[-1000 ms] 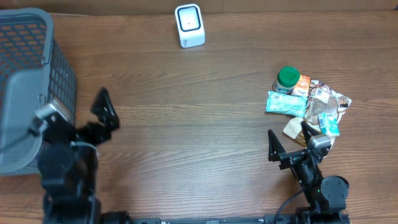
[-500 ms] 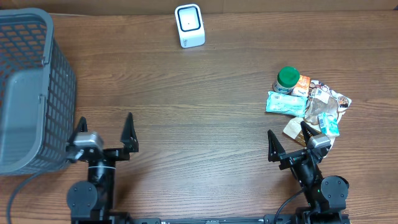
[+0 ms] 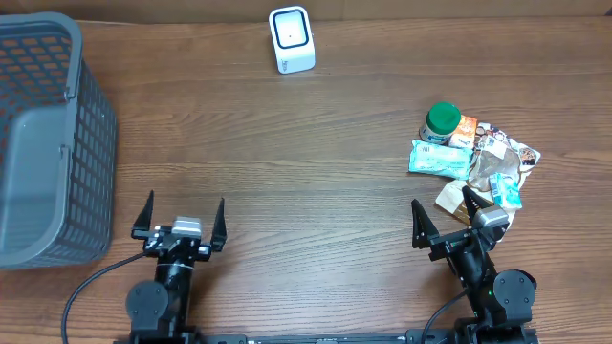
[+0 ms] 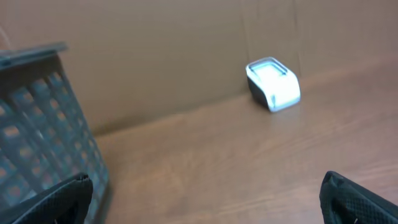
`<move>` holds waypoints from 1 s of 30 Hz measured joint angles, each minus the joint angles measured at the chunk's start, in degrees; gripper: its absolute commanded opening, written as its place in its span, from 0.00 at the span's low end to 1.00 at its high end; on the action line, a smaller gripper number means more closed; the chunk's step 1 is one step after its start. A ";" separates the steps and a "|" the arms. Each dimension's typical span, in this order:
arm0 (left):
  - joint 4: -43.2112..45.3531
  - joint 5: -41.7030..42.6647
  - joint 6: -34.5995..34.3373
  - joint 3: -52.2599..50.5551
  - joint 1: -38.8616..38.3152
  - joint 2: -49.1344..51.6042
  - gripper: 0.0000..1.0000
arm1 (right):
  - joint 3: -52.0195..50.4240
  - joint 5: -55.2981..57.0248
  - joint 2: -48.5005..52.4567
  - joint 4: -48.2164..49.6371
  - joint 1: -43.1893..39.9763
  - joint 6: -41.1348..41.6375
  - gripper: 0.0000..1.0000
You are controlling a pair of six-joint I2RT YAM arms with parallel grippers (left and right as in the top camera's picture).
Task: Scan the item barcode
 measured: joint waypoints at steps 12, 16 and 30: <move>-1.55 -0.02 -1.09 -0.83 0.00 -0.04 1.00 | 0.00 0.00 0.00 0.00 0.00 -0.02 1.00; -1.55 -0.02 -1.16 -0.83 0.00 -0.04 1.00 | 0.00 0.00 0.00 -0.04 0.00 0.00 1.00; -1.55 -0.02 -1.73 -0.83 0.00 -0.04 1.00 | 0.00 0.02 0.00 0.00 0.00 0.00 1.00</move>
